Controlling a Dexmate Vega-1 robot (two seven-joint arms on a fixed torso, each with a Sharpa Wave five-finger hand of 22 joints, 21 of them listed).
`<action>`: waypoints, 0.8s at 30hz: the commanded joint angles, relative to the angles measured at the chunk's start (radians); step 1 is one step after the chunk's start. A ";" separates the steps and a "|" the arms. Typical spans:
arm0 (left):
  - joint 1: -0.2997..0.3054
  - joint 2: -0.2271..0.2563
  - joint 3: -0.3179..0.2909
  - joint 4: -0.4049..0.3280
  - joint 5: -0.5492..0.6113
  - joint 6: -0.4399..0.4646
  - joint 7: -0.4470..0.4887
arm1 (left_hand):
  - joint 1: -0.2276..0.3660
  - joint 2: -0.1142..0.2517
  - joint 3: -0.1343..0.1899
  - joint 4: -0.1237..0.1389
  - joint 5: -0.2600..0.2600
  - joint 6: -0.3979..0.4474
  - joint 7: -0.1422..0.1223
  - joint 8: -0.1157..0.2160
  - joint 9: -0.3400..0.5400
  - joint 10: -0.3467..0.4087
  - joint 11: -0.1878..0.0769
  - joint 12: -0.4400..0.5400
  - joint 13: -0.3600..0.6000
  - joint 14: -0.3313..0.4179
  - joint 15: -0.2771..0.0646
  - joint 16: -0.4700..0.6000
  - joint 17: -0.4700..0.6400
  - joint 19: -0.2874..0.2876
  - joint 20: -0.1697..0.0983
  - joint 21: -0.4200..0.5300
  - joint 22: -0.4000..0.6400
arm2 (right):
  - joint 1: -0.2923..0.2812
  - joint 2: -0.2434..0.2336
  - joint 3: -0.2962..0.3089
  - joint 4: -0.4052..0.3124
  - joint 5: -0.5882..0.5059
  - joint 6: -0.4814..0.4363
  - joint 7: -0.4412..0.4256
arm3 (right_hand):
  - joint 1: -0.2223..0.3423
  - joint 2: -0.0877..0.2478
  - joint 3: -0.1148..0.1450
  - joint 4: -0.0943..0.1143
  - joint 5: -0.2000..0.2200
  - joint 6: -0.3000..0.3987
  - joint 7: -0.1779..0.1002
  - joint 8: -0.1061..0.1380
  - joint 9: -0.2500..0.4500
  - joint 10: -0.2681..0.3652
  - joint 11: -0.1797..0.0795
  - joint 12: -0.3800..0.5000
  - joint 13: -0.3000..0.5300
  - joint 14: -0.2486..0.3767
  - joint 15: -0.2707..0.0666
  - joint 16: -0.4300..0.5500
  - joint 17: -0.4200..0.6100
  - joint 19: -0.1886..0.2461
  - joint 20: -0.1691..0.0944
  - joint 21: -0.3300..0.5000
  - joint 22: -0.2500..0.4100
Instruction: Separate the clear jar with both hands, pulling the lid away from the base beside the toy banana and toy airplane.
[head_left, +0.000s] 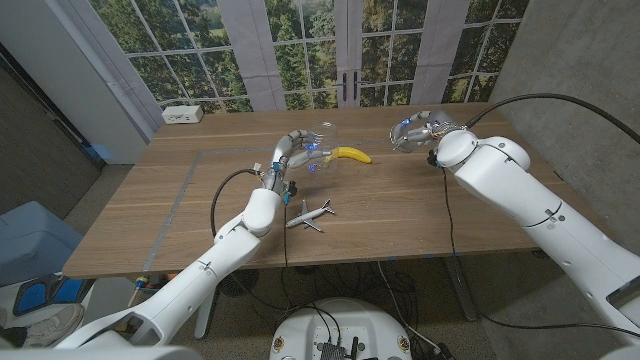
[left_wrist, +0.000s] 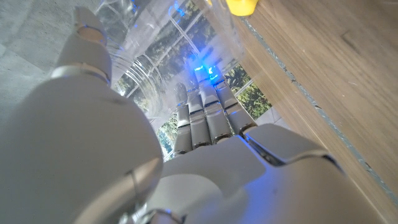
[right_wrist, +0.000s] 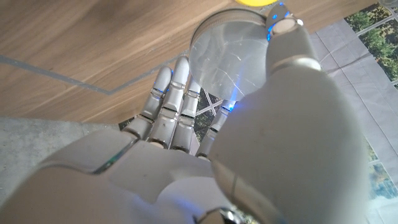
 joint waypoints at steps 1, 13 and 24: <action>0.063 -0.016 -0.039 -0.026 0.015 0.016 0.121 | 0.238 0.240 0.042 0.048 -0.006 0.413 -0.288 0.004 0.000 0.396 -0.310 -0.005 -0.002 0.070 -0.236 0.003 0.001 0.010 -0.051 0.007 0.001 | 0.084 0.012 -0.058 0.050 0.115 -0.096 -0.027 | 0.288 0.316 0.111 0.026 0.011 0.481 0.225 0.137 0.042 0.205 -0.202 0.050 0.034 0.028 -0.164 -0.004 0.005 0.003 -0.081 0.010 0.000; 0.109 -0.026 -0.074 -0.028 0.031 0.024 0.219 | 0.240 0.241 0.038 0.049 -0.006 0.411 -0.287 0.004 0.001 0.401 -0.310 -0.010 -0.012 0.073 -0.236 -0.001 -0.002 0.010 -0.051 0.012 0.001 | 0.147 -0.001 -0.175 0.100 0.128 -0.098 -0.067 | 0.288 0.316 0.116 0.024 0.015 0.476 0.229 0.131 0.039 0.197 -0.200 0.044 0.041 0.028 -0.161 -0.005 0.015 0.005 -0.083 0.019 -0.010; 0.140 -0.033 -0.095 -0.034 0.030 0.042 0.268 | 0.241 0.242 0.033 0.050 -0.006 0.411 -0.288 0.003 0.001 0.403 -0.310 -0.015 -0.020 0.072 -0.236 -0.006 -0.006 0.010 -0.050 0.017 0.002 | 0.207 0.013 -0.295 0.146 0.093 -0.133 -0.098 | 0.287 0.315 0.121 0.024 0.019 0.472 0.228 0.127 0.036 0.195 -0.200 0.040 0.047 0.027 -0.159 -0.007 0.024 0.006 -0.084 0.026 -0.018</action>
